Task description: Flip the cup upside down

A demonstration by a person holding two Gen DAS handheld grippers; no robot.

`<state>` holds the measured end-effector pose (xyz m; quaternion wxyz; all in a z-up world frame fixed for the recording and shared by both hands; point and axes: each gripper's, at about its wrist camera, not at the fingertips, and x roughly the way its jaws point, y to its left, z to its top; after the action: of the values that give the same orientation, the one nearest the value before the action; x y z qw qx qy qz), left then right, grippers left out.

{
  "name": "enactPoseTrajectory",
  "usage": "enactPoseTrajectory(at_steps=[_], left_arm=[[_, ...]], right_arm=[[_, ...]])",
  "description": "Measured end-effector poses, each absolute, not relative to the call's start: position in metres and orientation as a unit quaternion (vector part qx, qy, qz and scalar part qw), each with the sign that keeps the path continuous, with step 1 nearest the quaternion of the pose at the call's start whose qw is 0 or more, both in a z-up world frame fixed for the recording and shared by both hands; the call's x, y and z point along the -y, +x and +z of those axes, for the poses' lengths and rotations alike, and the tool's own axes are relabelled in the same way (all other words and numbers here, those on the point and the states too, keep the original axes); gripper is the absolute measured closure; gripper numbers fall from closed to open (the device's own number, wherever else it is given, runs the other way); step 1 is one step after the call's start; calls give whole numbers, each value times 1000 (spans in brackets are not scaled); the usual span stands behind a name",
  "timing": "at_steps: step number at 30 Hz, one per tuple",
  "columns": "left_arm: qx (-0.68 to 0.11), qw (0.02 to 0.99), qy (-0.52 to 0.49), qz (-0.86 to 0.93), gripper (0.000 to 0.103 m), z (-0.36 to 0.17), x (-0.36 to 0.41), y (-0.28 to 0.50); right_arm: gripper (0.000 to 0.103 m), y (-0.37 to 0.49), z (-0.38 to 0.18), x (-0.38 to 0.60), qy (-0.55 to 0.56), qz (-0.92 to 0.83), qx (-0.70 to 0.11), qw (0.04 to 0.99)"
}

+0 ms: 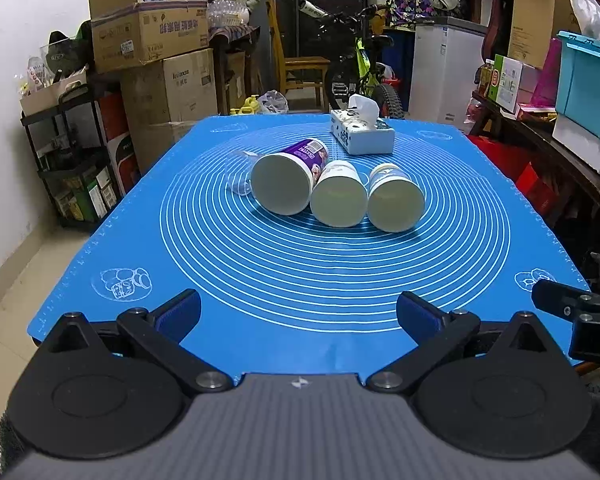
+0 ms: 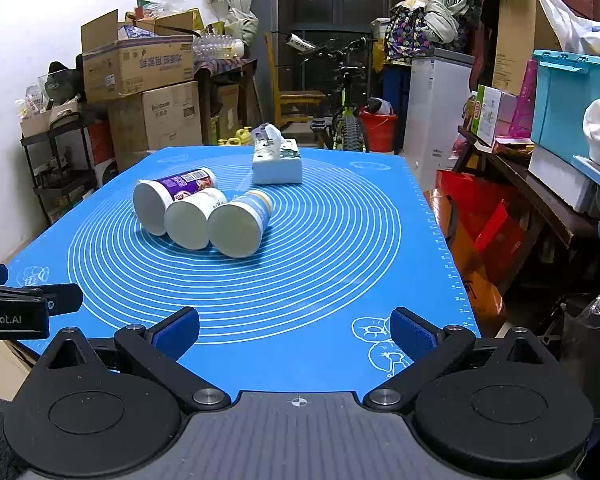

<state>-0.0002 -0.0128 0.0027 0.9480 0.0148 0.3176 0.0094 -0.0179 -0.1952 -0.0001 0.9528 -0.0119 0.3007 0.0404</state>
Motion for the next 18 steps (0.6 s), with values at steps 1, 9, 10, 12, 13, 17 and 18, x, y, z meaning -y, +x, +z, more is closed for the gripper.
enactPoseTrajectory(at_steps=[1,9,10,12,13,17,18], left_arm=[[-318,948,16,10,1,2,13,0],[-319,947,18,11,1,1,13,1],[-319,947,19,12,0,1,13,0],[-319,947,21,14,1,0,13,0],[-319,947,21,14,0,0,13,0],[-320,947,21,14,1,-1,13,0],[-321,947,21,13,1,-1,13,0]], right_arm=[[2,-18,1,196,-12,41,-302,952],[2,-19,0,194,-14,43,-303,952],[2,-19,0,194,-14,42,-303,952],[2,-19,0,194,-15,42,-303,952],[2,-19,0,194,-14,42,-303,952],[2,-19,0,194,-14,43,-303,952],[2,-19,0,194,-15,43,-302,952]])
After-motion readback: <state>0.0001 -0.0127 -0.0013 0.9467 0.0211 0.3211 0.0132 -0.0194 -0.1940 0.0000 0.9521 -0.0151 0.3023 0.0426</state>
